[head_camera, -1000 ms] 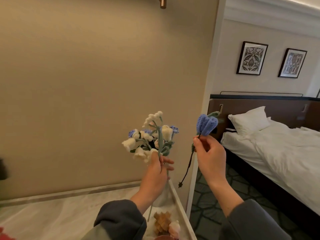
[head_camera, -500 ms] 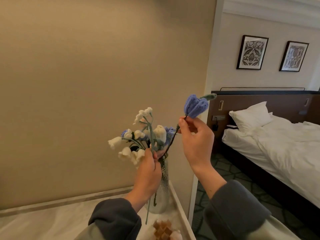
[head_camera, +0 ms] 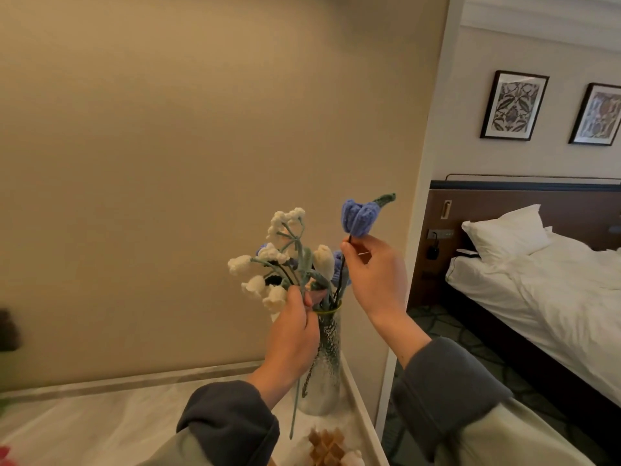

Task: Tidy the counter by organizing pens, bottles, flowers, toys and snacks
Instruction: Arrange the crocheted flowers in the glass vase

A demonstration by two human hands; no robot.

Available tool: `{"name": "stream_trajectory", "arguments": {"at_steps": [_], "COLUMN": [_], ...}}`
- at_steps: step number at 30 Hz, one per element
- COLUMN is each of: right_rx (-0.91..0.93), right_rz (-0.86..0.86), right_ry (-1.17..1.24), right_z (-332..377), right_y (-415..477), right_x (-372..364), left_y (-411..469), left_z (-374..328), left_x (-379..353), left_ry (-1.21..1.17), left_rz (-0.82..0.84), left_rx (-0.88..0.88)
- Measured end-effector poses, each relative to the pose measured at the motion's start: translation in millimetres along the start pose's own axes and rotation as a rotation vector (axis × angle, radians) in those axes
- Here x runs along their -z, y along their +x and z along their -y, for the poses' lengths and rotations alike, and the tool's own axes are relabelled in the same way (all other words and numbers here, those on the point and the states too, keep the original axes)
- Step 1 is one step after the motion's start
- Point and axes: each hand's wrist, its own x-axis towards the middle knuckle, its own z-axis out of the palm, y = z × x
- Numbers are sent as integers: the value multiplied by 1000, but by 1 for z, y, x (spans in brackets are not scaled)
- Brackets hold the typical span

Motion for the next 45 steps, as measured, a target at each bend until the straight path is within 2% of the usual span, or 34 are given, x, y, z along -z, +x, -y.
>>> {"name": "stream_trajectory", "arguments": {"at_steps": [5,9,12,15,17,19,21,24,28,31,35,38,41,45], "right_rx": [-81,-177,-216,-284,-237,-116,-39,-82,-136,-146,-174,-209,-262,-361], "right_rz": [205,274,252,149,40,4,67,205,211,200,150,117,115,214], "right_ry": [-114,-105,-101,47,200,271,275,156,106,140,151,144,146,185], "right_z": [-12,-30,-36,-34,-27,-13,-2,4,2,-2,-11,-19,-26,-34], "right_y": [-3,-23,-37,-45,-50,-55,-58,-60,-60,-52,-47,-49,-53,-52], "right_x": [-15,-27,-30,-28,-23,-17,-13,-12,-10,-4,4,6,1,-9], "left_y": [-3,-5,-11,-18,-21,-21,-23,-26,-27,-31,-29,-23,-20,-13], "left_z": [2,7,8,7,6,4,3,3,-1,-4,-5,5,9,8], "left_x": [0,2,2,2,2,0,-4,-6,-6,-3,-3,-7,-13,-22], "left_ry": [32,39,10,58,67,-70,-159,-53,-61,69,228,364,290,184], "left_rz": [-13,-19,-7,-7,-24,-24,-16,-10,17,50,31,152,136,97], "left_rx": [-11,-25,-49,-76,-68,-10,-37,-129,-142,-126,19,236,302,306]}}
